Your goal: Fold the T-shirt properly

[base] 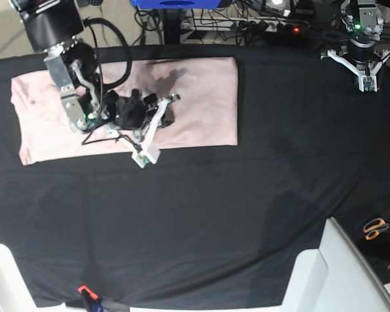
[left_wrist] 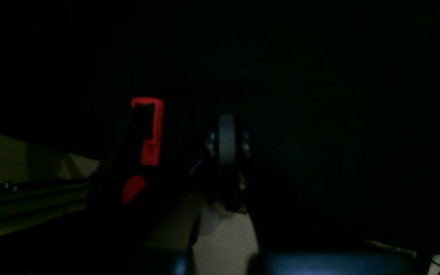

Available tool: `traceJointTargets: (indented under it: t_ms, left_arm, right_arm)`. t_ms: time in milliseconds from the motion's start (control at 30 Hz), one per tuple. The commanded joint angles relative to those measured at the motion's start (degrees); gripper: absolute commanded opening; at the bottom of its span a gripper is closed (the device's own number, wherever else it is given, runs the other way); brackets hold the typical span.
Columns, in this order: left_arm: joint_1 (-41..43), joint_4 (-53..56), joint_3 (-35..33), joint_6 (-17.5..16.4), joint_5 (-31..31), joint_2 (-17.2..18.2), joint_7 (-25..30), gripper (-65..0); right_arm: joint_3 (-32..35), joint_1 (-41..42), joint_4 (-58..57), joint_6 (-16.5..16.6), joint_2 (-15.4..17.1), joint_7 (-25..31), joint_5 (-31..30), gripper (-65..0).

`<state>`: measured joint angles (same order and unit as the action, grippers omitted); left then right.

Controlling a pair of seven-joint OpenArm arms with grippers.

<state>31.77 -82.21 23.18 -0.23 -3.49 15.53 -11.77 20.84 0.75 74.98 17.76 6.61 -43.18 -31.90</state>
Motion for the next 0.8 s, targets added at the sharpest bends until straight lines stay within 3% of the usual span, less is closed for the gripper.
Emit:
traceJointTargets:
  t_ms: [0,200,467,633,767]
  left_arm:
    - [0.45,-0.64,0.43,0.45,-0.16,0.43,1.09,-65.0]
    - [0.45,-0.64,0.43,0.45,0.10,0.08,1.09,-65.0]
    - [0.45,-0.64,0.43,0.45,0.01,0.08,1.09,-65.0]
    - [0.45,-0.64,0.43,0.45,-0.07,0.08,1.09,-65.0]
    - [0.45,-0.64,0.43,0.45,-0.16,-0.01,1.09,-65.0]
  right_arm:
    - [-0.31,1.84,0.23,0.40,0.03,0.76,-0.76,-63.6]
    - [-0.58,5.62,-4.87,0.40,0.64,1.46,-0.67,-63.6]
    - [-0.58,6.32,-9.35,-0.04,1.78,9.38,-0.58,-63.6]
    - [-0.58,6.06,-8.91,-0.04,4.33,15.35,-0.58,-63.6]
    - [-0.84,5.27,-5.22,-0.04,8.47,17.29,-1.02,-63.0]
